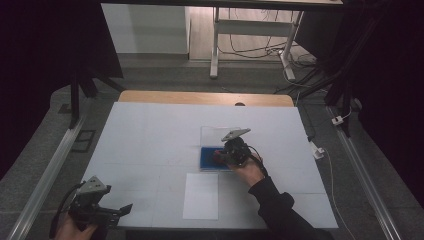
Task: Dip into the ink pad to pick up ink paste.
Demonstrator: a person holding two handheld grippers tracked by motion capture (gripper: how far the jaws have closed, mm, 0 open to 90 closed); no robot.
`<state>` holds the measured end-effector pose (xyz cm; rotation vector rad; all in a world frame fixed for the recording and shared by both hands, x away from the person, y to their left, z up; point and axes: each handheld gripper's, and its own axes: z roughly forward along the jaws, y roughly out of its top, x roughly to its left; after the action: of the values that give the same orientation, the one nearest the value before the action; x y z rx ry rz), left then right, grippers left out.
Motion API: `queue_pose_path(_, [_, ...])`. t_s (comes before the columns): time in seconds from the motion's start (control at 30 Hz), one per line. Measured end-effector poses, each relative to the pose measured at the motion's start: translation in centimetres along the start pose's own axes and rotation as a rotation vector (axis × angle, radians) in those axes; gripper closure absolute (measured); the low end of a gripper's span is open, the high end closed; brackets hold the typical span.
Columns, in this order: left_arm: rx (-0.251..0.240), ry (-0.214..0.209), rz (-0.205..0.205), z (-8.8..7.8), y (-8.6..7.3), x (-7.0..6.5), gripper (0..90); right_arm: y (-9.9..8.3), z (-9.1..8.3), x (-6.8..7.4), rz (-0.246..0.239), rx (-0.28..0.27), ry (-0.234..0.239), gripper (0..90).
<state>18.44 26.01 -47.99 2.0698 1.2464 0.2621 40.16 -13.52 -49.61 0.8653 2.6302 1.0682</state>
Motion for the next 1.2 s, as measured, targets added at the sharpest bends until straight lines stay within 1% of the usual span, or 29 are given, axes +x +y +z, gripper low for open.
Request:
queue_pose_path(0.03, [-0.001, 0.0, 0.0, 0.0, 0.0, 0.0, 1.7, 0.0, 0.0, 0.0, 0.007, -0.001, 0.002, 80.7])
queue_pose_path(0.07, [0.0, 0.0, 0.0, 0.0, 0.0, 0.0, 1.6, 0.0, 0.0, 0.0, 0.001, -0.003, -0.001, 80.7])
queue_pose_path(0.13, [0.001, -0.001, 0.0, 0.0, 0.0, 0.0, 1.7, 0.1, 0.0, 0.5, -0.031, 0.01, -0.03, 80.6])
queue_pose_path(0.2, [0.001, -0.001, 0.002, 0.0, 0.0, 0.0, 1.7, 0.2, 0.1, 1.2, -0.074, 0.013, -0.062, 80.6])
queue_pose_path(0.27, [0.0, -0.001, 0.003, 0.0, 0.0, 0.0, 1.7, 0.3, 0.1, 1.4, -0.093, 0.021, -0.078, 80.6])
queue_pose_path(0.3, [0.0, -0.001, 0.002, 0.0, 0.0, 0.0, 1.7, 0.3, 0.1, 1.4, -0.079, 0.017, -0.072, 80.5])
queue_pose_path(0.33, [-0.001, -0.002, 0.0, 0.0, 0.0, 0.0, 1.6, 0.2, 0.0, 0.9, -0.061, 0.009, -0.051, 80.4])
queue_pose_path(0.37, [-0.003, -0.001, 0.001, 0.0, 0.0, 0.0, 1.6, 0.2, 0.0, 0.9, -0.061, 0.009, -0.051, 80.4])
queue_pose_path(0.47, [-0.005, -0.005, 0.003, -0.1, 0.0, 0.1, 1.6, 0.0, -0.1, 0.3, -0.016, -0.004, -0.021, 80.3])
queue_pose_path(0.57, [-0.004, -0.008, 0.001, 0.0, 0.0, 0.1, 1.6, 0.0, -0.1, 0.3, -0.011, -0.005, -0.016, 80.2])
queue_pose_path(0.63, [-0.004, -0.008, 0.002, 0.0, 0.0, 0.1, 1.6, 0.1, -0.1, 0.3, -0.019, -0.001, -0.023, 80.2])
queue_pose_path(0.87, [-0.008, -0.01, -0.001, -0.1, -0.1, 0.1, 1.6, 0.1, -0.2, 0.1, -0.003, -0.002, -0.014, 80.0])
queue_pose_path(0.97, [-0.01, -0.007, -0.001, -0.2, -0.1, 0.0, 1.6, 0.1, -0.4, 0.1, -0.009, -0.007, -0.02, 80.0])
queue_pose_path(1.2, [-0.011, -0.01, 0.0, -0.2, -0.2, 0.1, 1.6, 0.3, -1.2, 0.1, -0.006, -0.034, -0.002, 80.0])
